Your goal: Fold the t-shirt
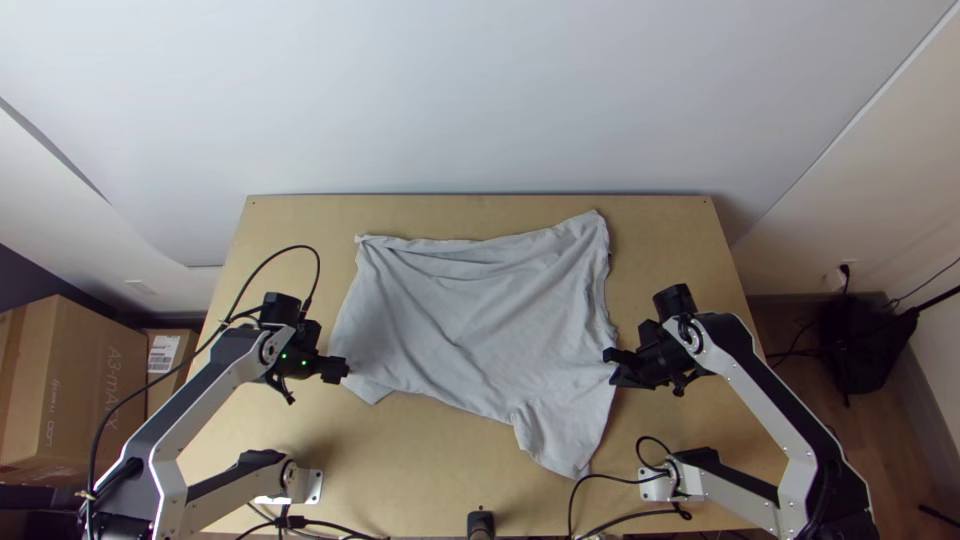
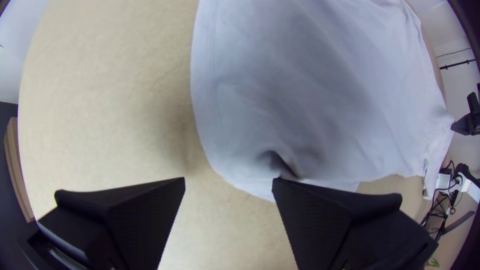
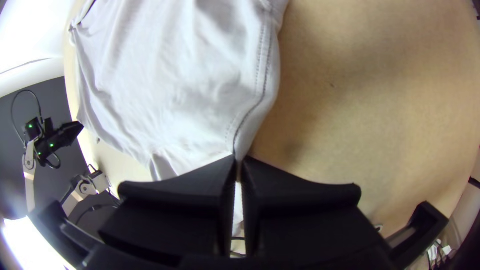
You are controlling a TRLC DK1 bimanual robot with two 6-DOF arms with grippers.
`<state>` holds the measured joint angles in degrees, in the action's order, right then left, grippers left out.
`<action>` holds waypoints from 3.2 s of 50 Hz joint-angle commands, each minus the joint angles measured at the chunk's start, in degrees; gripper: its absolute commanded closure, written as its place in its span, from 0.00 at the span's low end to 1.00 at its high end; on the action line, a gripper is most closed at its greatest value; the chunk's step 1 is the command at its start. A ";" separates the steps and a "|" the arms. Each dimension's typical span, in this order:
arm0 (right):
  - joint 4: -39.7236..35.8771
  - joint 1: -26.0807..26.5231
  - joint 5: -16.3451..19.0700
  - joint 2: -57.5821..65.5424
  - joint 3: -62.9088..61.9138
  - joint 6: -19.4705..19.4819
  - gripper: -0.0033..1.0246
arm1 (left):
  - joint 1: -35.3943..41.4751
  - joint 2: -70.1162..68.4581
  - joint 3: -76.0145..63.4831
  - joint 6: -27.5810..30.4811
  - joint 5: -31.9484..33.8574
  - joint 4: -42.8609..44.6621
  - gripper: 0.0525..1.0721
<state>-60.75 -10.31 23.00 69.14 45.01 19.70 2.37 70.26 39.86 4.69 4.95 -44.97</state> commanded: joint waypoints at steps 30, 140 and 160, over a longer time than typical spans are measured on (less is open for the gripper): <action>0.28 6.44 0.29 -3.58 2.36 -2.39 0.97 | 1.50 -2.41 0.66 0.15 -2.23 6.47 0.97; 28.93 11.45 -13.86 14.35 76.19 -5.91 0.97 | -11.78 4.62 73.79 -15.85 -7.68 9.90 0.97; 29.90 9.08 -13.42 3.89 80.05 -5.38 0.97 | -11.78 -5.57 77.83 -16.29 -8.82 13.68 0.97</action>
<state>-33.06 -1.50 12.84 80.49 123.92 13.26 -7.31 70.70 114.30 -10.13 0.49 -33.54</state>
